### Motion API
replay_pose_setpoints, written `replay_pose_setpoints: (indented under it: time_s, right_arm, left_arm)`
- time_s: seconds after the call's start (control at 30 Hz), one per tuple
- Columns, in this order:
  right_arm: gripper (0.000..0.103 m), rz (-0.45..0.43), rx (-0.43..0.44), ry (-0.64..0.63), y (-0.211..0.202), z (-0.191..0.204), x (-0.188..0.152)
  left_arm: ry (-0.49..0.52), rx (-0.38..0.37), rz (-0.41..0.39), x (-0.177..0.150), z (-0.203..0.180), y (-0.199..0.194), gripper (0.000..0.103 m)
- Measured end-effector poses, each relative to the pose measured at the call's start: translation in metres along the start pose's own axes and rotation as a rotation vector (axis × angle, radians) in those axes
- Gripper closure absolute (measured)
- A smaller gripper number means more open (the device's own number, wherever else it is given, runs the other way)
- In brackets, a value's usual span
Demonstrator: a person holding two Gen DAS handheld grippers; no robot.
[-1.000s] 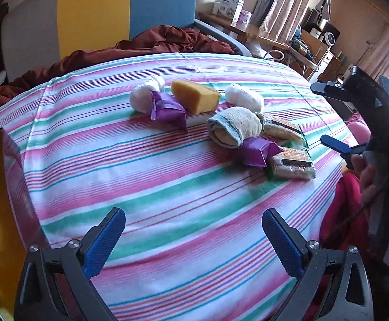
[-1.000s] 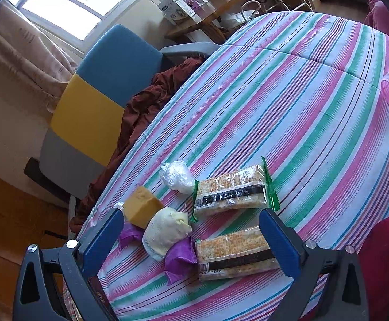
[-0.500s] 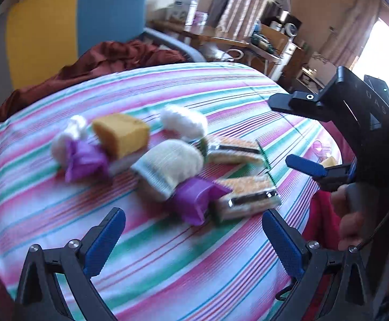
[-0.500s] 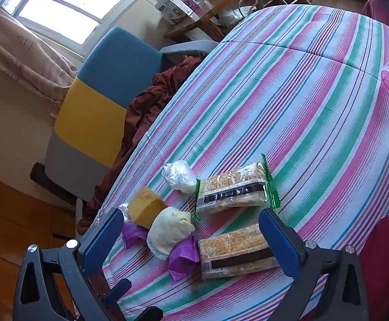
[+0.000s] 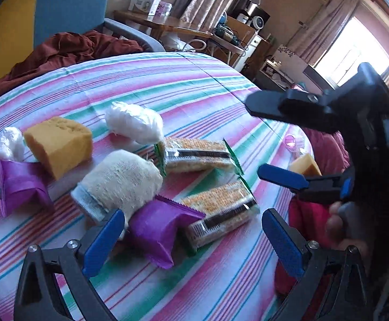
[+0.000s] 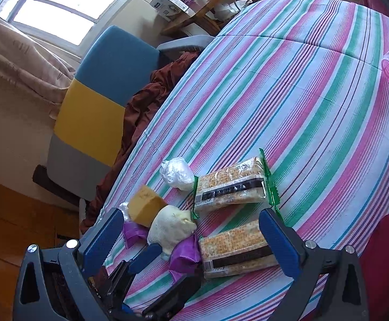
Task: Organize objects
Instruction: 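Grasp the purple packet with the left tool and lift it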
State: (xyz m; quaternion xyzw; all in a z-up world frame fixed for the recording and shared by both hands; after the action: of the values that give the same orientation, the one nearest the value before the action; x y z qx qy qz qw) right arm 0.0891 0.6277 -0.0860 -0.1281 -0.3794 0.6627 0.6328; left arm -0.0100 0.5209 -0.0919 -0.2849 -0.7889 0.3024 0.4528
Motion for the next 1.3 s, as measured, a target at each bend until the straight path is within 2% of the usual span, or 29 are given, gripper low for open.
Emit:
replay_pose_setpoints:
  time_s: [0.13, 0.3, 0.5, 0.7, 0.93, 1.0, 1.07, 1.17, 1.3]
  right_arm:
    - [0.0, 0.009, 0.001, -0.008, 0.001, 0.001, -0.001]
    - [0.0, 0.015, -0.004, -0.002, 0.001, -0.001, -0.002]
    - [0.0, 0.017, -0.013, 0.008, 0.002, -0.004, -0.001]
    - [0.0, 0.03, -0.02, 0.01, 0.005, -0.005, -0.002]
    - [0.0, 0.04, -0.018, 0.019, 0.007, -0.006, -0.002]
    - [0.0, 0.043, -0.021, 0.023, 0.007, -0.007, -0.002]
    - [0.0, 0.048, -0.018, 0.034, 0.008, -0.009, -0.003]
    - [0.0, 0.052, -0.015, 0.043, 0.008, -0.01, -0.003]
    - [0.0, 0.052, -0.016, 0.042, 0.008, -0.01, -0.003]
  left_arm:
    - [-0.009, -0.072, 0.086, -0.029, -0.005, 0.002, 0.001]
    - [-0.035, -0.053, 0.057, -0.041, 0.004, -0.009, 0.002]
    - [0.001, -0.069, 0.019, -0.016, 0.002, -0.011, 0.002]
    - [0.0, -0.095, 0.034, 0.008, 0.001, 0.008, 0.002]
    - [0.003, -0.136, 0.082, 0.016, -0.002, 0.028, 0.003]
    - [0.012, -0.145, 0.119, 0.008, -0.004, 0.032, 0.009]
    - [0.028, -0.127, 0.157, -0.007, -0.003, 0.035, 0.019]
    - [0.035, -0.117, 0.138, -0.02, 0.002, 0.023, 0.024]
    - [0.02, -0.095, 0.129, -0.027, 0.007, 0.012, 0.024]
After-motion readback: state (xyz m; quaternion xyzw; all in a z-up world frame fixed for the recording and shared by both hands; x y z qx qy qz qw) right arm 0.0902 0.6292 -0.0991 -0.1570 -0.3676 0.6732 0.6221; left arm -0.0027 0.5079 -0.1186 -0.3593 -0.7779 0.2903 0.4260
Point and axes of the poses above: each gripper's, at about its wrist camera, not at the fingertips, and y roughly the way its jaws point, z to its left, x to its top, the point moved 4 cm from there along y, roughly the way its jaws point, and after that the axes turned 1 degree about -x, right-handed, at the moved point
